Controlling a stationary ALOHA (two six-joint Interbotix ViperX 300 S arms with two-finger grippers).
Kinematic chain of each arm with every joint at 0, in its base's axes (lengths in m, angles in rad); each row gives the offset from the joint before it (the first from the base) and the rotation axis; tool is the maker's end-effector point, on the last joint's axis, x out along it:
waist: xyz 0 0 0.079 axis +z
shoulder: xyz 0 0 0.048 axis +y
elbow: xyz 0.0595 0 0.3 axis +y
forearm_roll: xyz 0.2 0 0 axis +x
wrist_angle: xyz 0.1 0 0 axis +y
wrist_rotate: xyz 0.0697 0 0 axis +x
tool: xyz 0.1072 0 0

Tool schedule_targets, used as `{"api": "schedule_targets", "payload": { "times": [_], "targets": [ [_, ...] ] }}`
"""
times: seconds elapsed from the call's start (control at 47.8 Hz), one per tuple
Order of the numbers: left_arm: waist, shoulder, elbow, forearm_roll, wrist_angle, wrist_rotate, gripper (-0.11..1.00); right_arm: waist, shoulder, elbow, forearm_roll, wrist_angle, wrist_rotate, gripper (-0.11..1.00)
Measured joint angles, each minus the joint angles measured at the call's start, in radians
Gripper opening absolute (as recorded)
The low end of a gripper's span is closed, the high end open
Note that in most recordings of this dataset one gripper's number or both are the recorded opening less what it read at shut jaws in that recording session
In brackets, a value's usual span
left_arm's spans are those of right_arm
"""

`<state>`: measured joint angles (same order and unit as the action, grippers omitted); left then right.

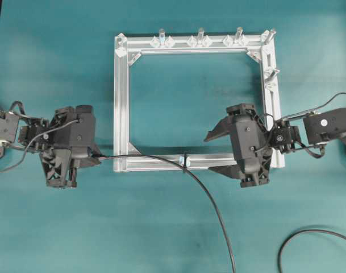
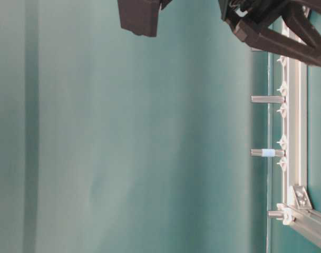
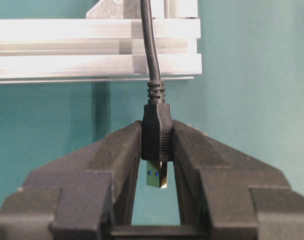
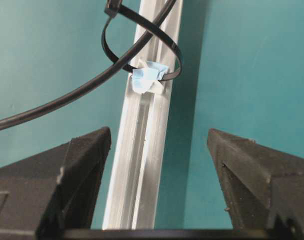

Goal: Insert the wire through the string loop located in the center.

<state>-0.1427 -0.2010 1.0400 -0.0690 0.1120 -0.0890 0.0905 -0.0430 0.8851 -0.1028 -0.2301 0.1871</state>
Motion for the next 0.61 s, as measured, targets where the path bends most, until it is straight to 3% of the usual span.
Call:
{"api": "schedule_targets", "payload": {
  "times": [0.042, 0.147, 0.188, 0.314, 0.607],
  "targets": [
    [0.0, 0.0, -0.006, 0.0, 0.009, 0.0, 0.26, 0.002, 0.0, 0.002, -0.002, 0.0, 0.0, 0.78],
    [0.0, 0.0, -0.017, 0.0, 0.029, 0.002, 0.58, 0.002, 0.0, 0.002, -0.002, 0.0, 0.0, 0.78],
    [0.0, 0.0, -0.02, 0.0, 0.032, 0.002, 0.65, 0.002, 0.0, 0.0, -0.002, 0.0, 0.0, 0.78],
    [0.0, 0.0, -0.021, 0.002, 0.035, 0.002, 0.51, 0.002, 0.0, 0.0, -0.002, 0.0, 0.0, 0.78],
    [0.0, -0.035, -0.021, 0.006, 0.037, 0.002, 0.5, 0.0, -0.008, 0.0, -0.002, 0.002, 0.0, 0.78]
  ]
}}
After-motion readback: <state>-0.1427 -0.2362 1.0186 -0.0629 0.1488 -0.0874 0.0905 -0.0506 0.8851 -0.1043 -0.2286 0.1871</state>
